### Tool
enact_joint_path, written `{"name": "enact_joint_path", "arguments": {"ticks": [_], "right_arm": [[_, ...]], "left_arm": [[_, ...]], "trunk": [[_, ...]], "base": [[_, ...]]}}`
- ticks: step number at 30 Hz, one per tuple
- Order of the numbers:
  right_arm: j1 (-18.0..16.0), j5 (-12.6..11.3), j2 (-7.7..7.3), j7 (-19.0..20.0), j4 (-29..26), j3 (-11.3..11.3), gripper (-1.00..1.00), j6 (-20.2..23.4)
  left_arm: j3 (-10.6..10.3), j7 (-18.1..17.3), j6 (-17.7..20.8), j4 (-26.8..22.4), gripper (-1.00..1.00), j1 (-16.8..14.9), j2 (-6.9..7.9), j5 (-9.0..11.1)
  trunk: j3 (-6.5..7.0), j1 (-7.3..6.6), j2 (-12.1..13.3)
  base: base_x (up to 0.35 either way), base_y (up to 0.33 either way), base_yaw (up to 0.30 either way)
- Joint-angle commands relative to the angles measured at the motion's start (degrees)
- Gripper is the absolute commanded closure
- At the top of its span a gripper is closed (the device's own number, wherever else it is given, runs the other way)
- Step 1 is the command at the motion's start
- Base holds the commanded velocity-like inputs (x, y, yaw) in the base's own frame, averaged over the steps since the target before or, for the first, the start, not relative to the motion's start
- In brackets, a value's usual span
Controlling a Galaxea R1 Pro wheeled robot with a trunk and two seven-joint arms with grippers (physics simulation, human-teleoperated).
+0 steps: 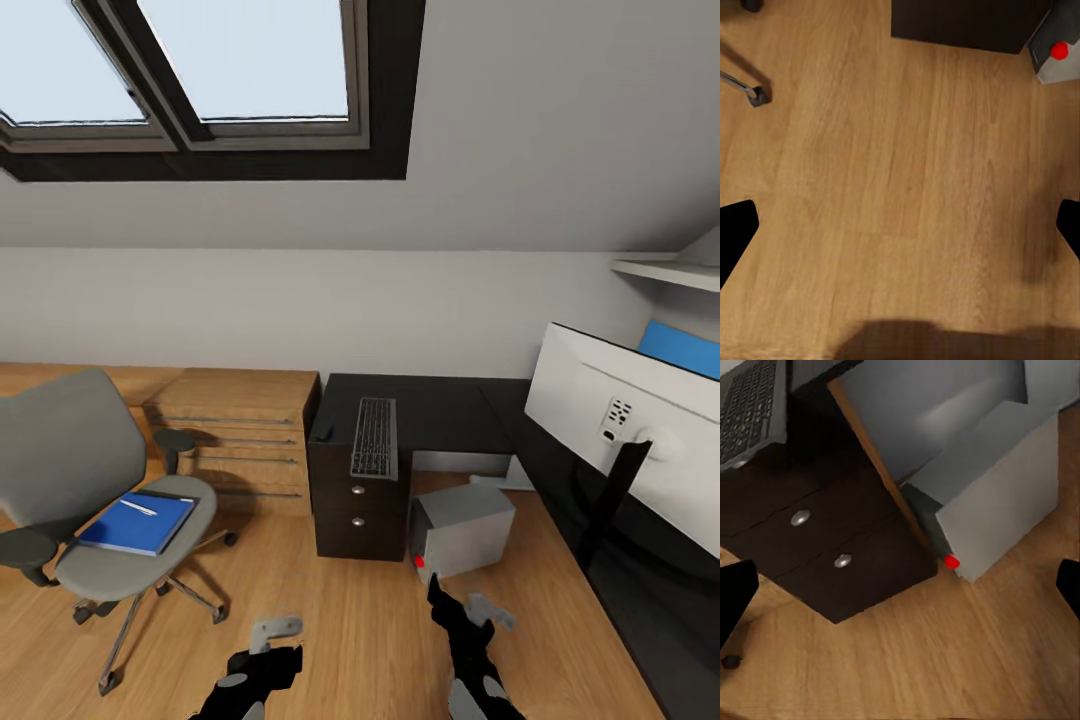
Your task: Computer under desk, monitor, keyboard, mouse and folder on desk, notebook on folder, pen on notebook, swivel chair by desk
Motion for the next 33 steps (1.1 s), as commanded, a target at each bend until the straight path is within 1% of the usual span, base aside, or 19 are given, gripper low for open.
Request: {"name": "enact_joint_path", "arguments": {"ticks": [1, 3, 5, 6, 7, 10, 13, 15, 16, 19, 20, 21, 24, 28, 33], "right_arm": [[-0.1, 1.9, -0.05, -0.3, 2.1, -0.1, -1.00, -1.8], [-0.1, 4.8, -0.21, -0.5, 5.9, -0.1, -1.00, -4.8], [-0.1, 7.2, -0.34, -0.7, 9.4, 0.0, -1.00, -7.5], [-0.1, 8.2, -0.38, -0.7, 11.0, 0.0, -1.00, -8.7], [-0.1, 10.2, -0.44, -0.8, 13.9, 0.0, -1.00, -10.7], [0.0, 12.6, -0.54, -0.9, 17.7, -0.1, -1.00, -12.5], [0.1, 14.3, -0.66, -1.0, 20.8, -0.1, -1.00, -13.4], [0.1, 14.9, -0.85, -1.1, 22.0, -0.1, -1.00, -13.8], [0.2, 15.3, -1.22, -1.1, 22.7, -0.1, -1.00, -14.0], [0.5, 15.7, -2.02, -1.2, 23.4, -0.1, -1.00, -14.2], [0.8, 15.8, -2.66, -1.2, 23.7, -0.1, -1.00, -14.1], [0.9, 15.8, -3.02, -1.2, 23.8, -0.1, -1.00, -14.1], [1.2, 15.8, -4.26, -1.2, 24.0, -0.2, -1.00, -14.2], [1.4, 15.8, -5.68, -1.2, 24.2, -0.2, -1.00, -14.0], [1.6, 16.0, -5.99, -1.1, 24.3, -0.1, -1.00, -13.6]], "left_arm": [[-0.3, 0.5, 0.0, 0.7, -1.00, -0.1, 0.06, 0.4], [-0.4, 0.5, -0.6, 2.4, -1.00, -0.1, 0.02, 0.4], [-0.4, 0.5, -1.7, 4.5, -1.00, -0.1, 0.00, 0.4], [-0.5, 0.5, -2.5, 5.7, -1.00, -0.1, -0.03, 0.4], [-0.5, 0.5, -4.6, 8.4, -1.00, -0.1, -0.16, 0.4], [-0.6, 0.5, -8.5, 13.2, -1.00, -0.1, -0.99, 0.4], [-0.6, 0.5, -13.1, 18.4, -1.00, -0.1, -2.24, 0.3], [-0.6, 0.5, -16.2, 21.8, -1.00, -0.1, -3.00, 0.3], [-0.6, 0.4, -19.3, 25.1, -1.00, -0.1, -3.54, 0.2], [-0.7, 0.4, -23.4, 29.5, -1.00, -0.1, -4.05, 0.2], [-0.7, 0.3, -25.6, 31.8, -1.00, -0.1, -4.25, 0.1], [-0.6, 0.3, -26.5, 32.7, -1.00, -0.1, -4.32, 0.1], [-0.6, 0.2, -28.3, 34.5, -1.00, -0.1, -4.46, 0.1], [-0.6, 0.2, -29.6, 36.4, -1.00, -0.1, -4.58, 0.1], [-0.6, 0.1, -30.0, 37.9, -1.00, -0.1, -4.64, 0.1]], "trunk": [[0.11, -0.22, 0.3], [0.47, -0.65, 1.1], [0.83, -1.09, 2.0], [1.01, -1.31, 2.4], [1.19, -1.53, 2.8], [1.73, -2.19, 4.0], [2.27, -2.85, 5.2], [2.62, -3.29, 6.0], [2.80, -3.51, 6.4], [2.80, -3.51, 6.4], [2.80, -3.51, 6.4], [2.80, -3.51, 6.4], [2.80, -3.51, 6.4], [2.80, -3.51, 6.4], [2.80, -3.51, 6.4]], "base": [[0.000, 0.000, 0.000], [0.000, 0.000, 0.000], [0.000, 0.000, 0.000], [0.000, 0.000, 0.000], [0.000, 0.000, 0.000], [0.000, 0.000, 0.000], [0.000, 0.000, 0.000], [0.000, 0.000, 0.000], [0.000, 0.000, 0.000], [0.000, 0.000, 0.000], [0.000, 0.000, 0.000], [0.000, 0.000, 0.000], [0.000, 0.000, 0.000], [0.000, 0.000, 0.000], [0.000, 0.000, 0.000]]}}
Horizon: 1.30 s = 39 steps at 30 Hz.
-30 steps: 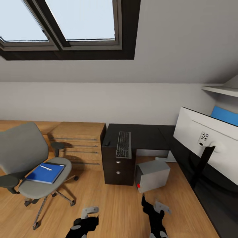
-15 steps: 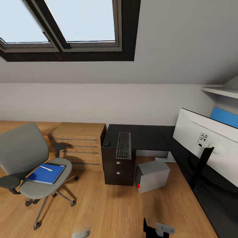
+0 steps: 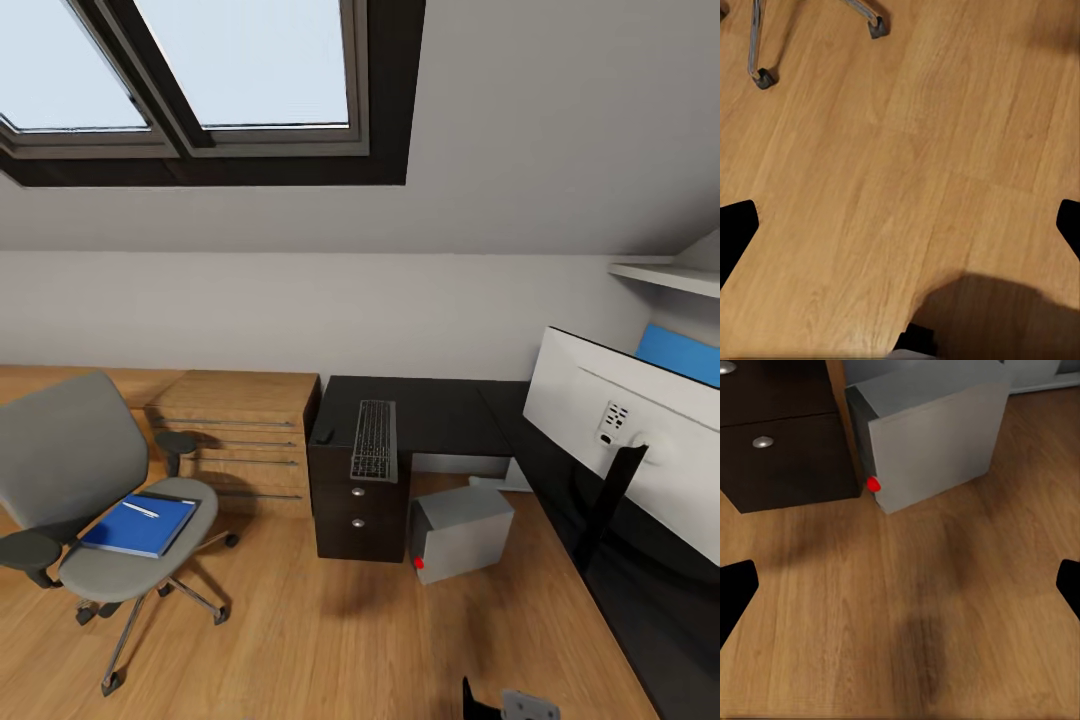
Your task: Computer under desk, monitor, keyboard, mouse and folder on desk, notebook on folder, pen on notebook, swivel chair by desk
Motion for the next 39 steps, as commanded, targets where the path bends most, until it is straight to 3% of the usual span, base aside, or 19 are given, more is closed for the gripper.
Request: {"name": "enact_joint_path", "arguments": {"ticks": [1, 12, 18, 27, 39], "right_arm": [[0.0, -0.1, 0.01, 0.0, 0.1, -0.1, -1.00, -0.2], [1.2, 0.2, -0.31, 0.1, 0.1, 0.0, -1.00, 0.0], [3.2, -0.9, 1.34, -0.2, 0.6, -0.7, -1.00, -1.2], [6.1, -0.9, 0.71, 0.1, 0.2, -0.6, -1.00, -1.0], [6.1, -0.8, 0.62, 0.2, 0.1, -0.6, -1.00, -1.1]], "left_arm": [[-0.5, 0.3, -0.3, 0.2, -1.00, -0.1, 0.02, 0.5], [-0.4, 0.2, -0.5, 0.8, -1.00, -0.1, 0.06, 0.5], [-0.9, -0.2, 1.4, 0.9, -1.00, -0.1, -1.53, 0.4], [-0.9, -0.1, 0.9, 2.3, -1.00, -0.1, -2.18, 0.4], [-0.8, -0.1, 0.7, 2.5, -1.00, -0.1, -2.24, 0.5]], "trunk": [[-0.09, 0.01, -0.1], [-0.09, 0.01, -0.1], [-0.09, 0.01, -0.1], [1.53, -1.96, 3.5], [3.68, -4.60, 8.3]], "base": [[0.000, 0.000, 0.000], [0.000, 0.000, 0.000], [0.000, 0.000, 0.000], [0.000, 0.000, 0.000], [-0.074, 0.000, 0.000]]}}
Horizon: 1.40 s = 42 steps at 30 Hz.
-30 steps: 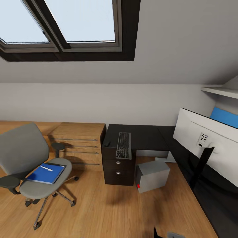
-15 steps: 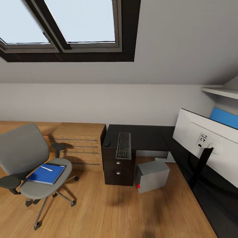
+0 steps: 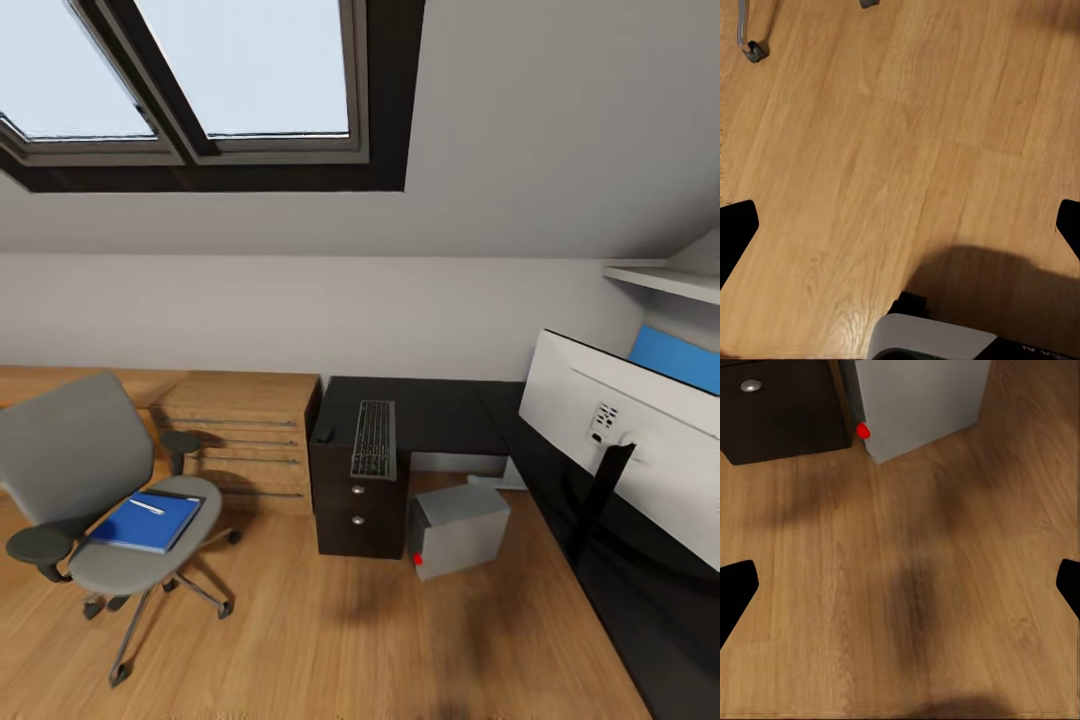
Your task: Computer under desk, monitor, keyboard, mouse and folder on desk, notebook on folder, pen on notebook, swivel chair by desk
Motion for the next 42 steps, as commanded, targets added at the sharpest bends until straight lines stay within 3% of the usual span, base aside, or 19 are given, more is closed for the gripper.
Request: {"name": "enact_joint_path", "arguments": {"ticks": [1, 24, 42], "right_arm": [[-0.1, 0.0, 0.01, 0.0, 0.1, -0.1, -1.00, -0.2], [-0.1, 0.0, 0.01, -0.1, 0.1, -0.1, -1.00, -0.2], [-0.1, 0.1, 0.01, -0.1, 0.0, -0.1, -1.00, -0.6]], "left_arm": [[-0.5, 0.3, -0.2, 0.0, -1.00, -0.1, 0.01, 0.5], [-0.4, 0.7, -0.5, 0.0, -1.00, -0.1, 0.08, 0.6], [-0.5, 0.7, -0.5, 0.0, -1.00, -0.1, 0.01, 0.5]], "trunk": [[0.08, -0.24, 0.3], [4.21, -5.29, 9.5], [4.29, -5.39, 9.7]], "base": [[-0.325, 0.000, 0.000], [-0.337, -0.035, 0.000], [-0.333, -0.151, 0.000]]}}
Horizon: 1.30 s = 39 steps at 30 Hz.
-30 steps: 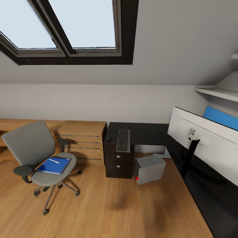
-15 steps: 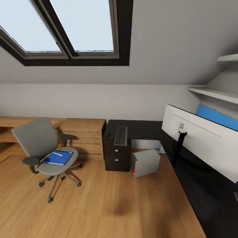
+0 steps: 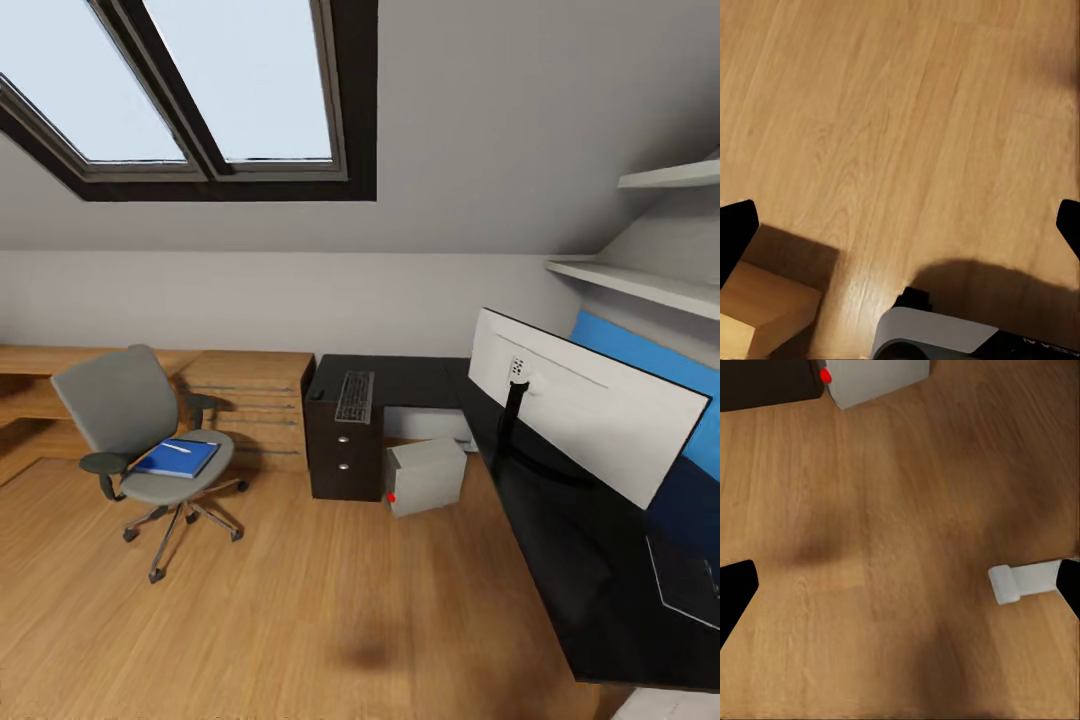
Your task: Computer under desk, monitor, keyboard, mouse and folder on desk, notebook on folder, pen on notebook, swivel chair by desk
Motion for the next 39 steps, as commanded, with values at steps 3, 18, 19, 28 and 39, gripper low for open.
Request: {"name": "enact_joint_path", "arguments": {"ticks": [3, 18, 19, 28, 39], "right_arm": [[-0.1, 0.0, 0.02, 0.0, 0.2, -0.1, -1.00, 0.0], [-0.1, -0.2, -0.14, -0.1, 0.2, -0.1, -1.00, 0.1], [-0.1, -0.2, -0.14, -0.1, 0.2, -0.1, -1.00, 0.1], [-0.1, -0.2, -0.24, -0.2, 0.1, -0.1, -1.00, 0.1], [-0.1, -0.4, -2.77, -0.3, 0.0, -0.2, -1.00, 0.1]], "left_arm": [[-0.6, 0.3, -0.2, 0.0, -1.00, -0.1, 0.00, 0.4], [-0.6, 0.3, -0.1, 0.0, -1.00, -0.1, -0.07, 0.4], [-0.6, 0.3, -0.1, 0.0, -1.00, -0.1, -0.07, 0.4], [-0.6, 0.3, 0.0, 0.0, -1.00, -0.1, -0.08, 0.4], [-0.1, 0.1, -0.3, -0.6, -1.00, -0.1, 0.08, 0.6]], "trunk": [[-0.14, 0.01, -0.1], [-0.14, 0.01, -0.1], [-0.14, 0.01, -0.1], [-0.14, 0.01, -0.1], [-0.14, 0.01, -0.1]], "base": [[-0.298, -0.218, 0.000], [-0.280, -0.243, 0.000], [-0.276, -0.245, 0.000], [-0.267, -0.250, 0.000], [-0.258, -0.252, 0.000]]}}
